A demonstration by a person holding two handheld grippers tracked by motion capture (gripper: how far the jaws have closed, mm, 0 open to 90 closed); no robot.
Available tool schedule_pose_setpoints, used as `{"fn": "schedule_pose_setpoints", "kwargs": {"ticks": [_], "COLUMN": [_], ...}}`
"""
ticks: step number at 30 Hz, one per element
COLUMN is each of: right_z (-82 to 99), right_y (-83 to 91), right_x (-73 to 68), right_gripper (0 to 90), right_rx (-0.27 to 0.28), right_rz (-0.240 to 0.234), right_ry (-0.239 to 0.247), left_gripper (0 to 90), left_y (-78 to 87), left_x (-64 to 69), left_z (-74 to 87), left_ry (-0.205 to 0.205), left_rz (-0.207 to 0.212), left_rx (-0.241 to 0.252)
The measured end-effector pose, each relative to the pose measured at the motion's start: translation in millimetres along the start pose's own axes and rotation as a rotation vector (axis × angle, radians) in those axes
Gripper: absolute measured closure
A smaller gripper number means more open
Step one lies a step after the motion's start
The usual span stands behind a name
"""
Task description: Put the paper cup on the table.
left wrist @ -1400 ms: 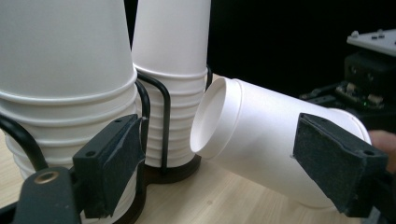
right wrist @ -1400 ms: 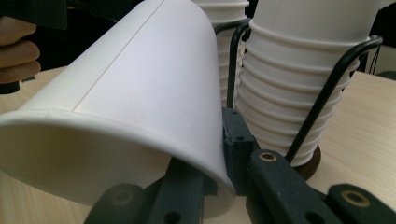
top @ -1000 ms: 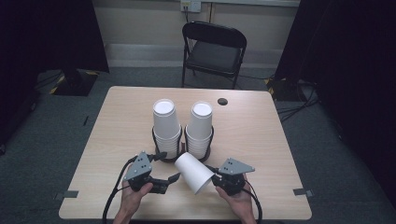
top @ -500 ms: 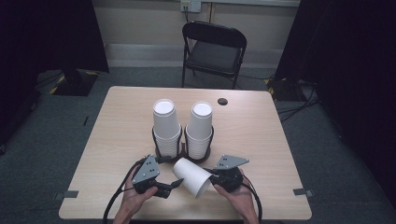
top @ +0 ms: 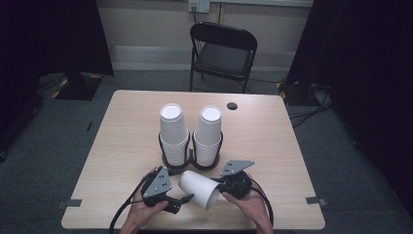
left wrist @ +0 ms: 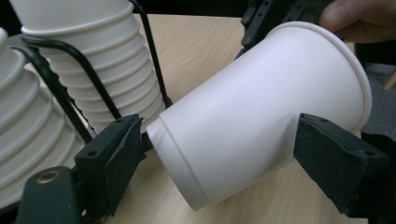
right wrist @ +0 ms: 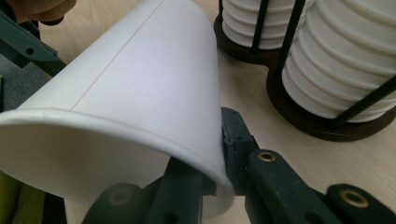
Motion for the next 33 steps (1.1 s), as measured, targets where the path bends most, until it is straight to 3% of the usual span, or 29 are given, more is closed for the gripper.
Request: {"fn": "schedule_pose_setpoints", "kwargs": {"ticks": [12, 19, 28, 33], "right_z": [-6.3, -9.6, -13.7, -15.3], "right_y": [-5.4, -6.5, -8.0, -8.7], "right_x": [-1.2, -1.1, -1.2, -0.4], "right_gripper": [86.6, 86.8, 86.8, 86.9], "right_rx": [-0.062, -0.068, -0.093, -0.094], "right_rz": [-0.039, -0.04, -0.059, -0.064], "right_ry": [0.038, 0.049, 0.066, 0.062], "left_gripper": [12.9, 7.0, 1.1, 0.0], "left_y": [-8.3, -12.2, -21.0, -26.7], "left_x": [5.4, 3.7, 3.5, 4.9], "left_z": [-4.6, -4.7, -8.6, -9.1], "left_ry": [-0.079, -0.079, -0.153, -0.164], "left_rz": [0.057, 0.062, 0.119, 0.14], "left_rx": [-0.083, -0.101, -0.164, -0.167]}}
Point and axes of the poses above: each handheld gripper's, and its own axes: y roughly backward along the jaws, z roughly out of its underside, x roughly to its right, the point moved 1 cm from there along -y, roughly forward along the jaws, and after that the axes turned 10 degrees about z, right-handed, at the moved point
